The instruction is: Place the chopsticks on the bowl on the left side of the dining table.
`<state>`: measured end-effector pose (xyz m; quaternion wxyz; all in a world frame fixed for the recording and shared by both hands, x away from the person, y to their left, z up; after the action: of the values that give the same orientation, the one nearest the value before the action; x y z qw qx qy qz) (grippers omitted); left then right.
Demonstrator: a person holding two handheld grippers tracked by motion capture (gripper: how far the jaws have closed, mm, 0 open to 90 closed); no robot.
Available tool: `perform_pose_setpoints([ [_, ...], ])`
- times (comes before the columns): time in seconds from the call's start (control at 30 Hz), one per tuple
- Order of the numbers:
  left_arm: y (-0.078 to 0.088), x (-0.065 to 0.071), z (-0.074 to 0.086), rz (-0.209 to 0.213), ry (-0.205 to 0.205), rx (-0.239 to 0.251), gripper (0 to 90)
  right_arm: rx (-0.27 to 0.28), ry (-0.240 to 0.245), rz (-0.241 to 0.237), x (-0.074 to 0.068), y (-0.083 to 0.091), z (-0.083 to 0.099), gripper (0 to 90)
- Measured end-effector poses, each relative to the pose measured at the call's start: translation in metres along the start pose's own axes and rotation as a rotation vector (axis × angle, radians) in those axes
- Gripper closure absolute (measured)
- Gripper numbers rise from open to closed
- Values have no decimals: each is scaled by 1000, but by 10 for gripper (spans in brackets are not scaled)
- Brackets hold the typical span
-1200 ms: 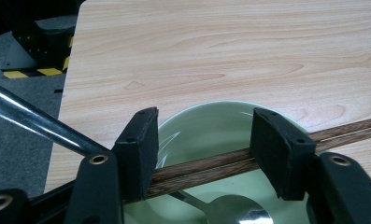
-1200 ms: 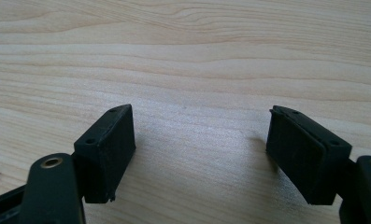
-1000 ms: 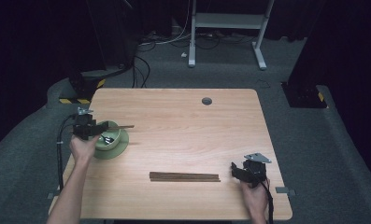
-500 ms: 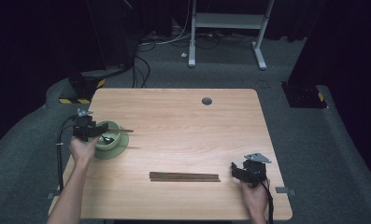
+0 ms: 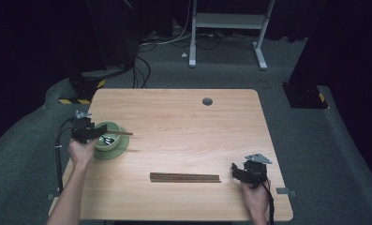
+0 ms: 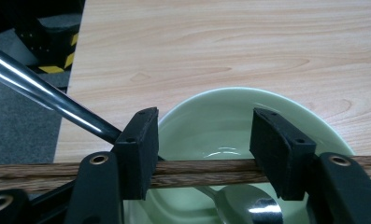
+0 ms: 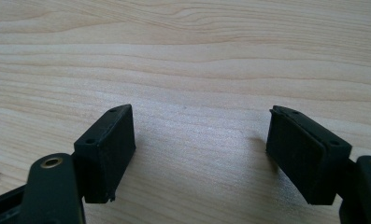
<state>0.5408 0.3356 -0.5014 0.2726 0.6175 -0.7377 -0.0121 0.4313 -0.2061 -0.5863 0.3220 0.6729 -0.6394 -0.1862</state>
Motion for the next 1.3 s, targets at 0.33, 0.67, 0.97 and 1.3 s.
perform_pose_setpoints([
  [0.33, 23, 0, -13, 13, -8, 50, 421, 0, 0, 0, 0, 0, 0, 232],
  [0.67, 53, 6, -13, 57, 10, 92, 415, 1, 3, -2, 0, 0, 0, 233],
  [0.97, 70, 14, -6, 98, 27, 109, 402, 1, 3, -2, 0, 0, 0, 233],
  [1.3, 85, 26, 6, 145, 47, 134, 392, 1, 3, -2, 0, 0, 0, 233],
])
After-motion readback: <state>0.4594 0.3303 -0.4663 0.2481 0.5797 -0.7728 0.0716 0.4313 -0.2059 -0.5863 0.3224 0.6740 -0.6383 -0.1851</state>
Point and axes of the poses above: each handheld gripper's, and its own axes: y roughly backward along the jaws, z roughly out of its underside, x roughly to its right, the point moved 9 cm from there along -y, roughly forward along the jaws, and after that the axes turned 12 degrees about z, right-handed, at the moved point
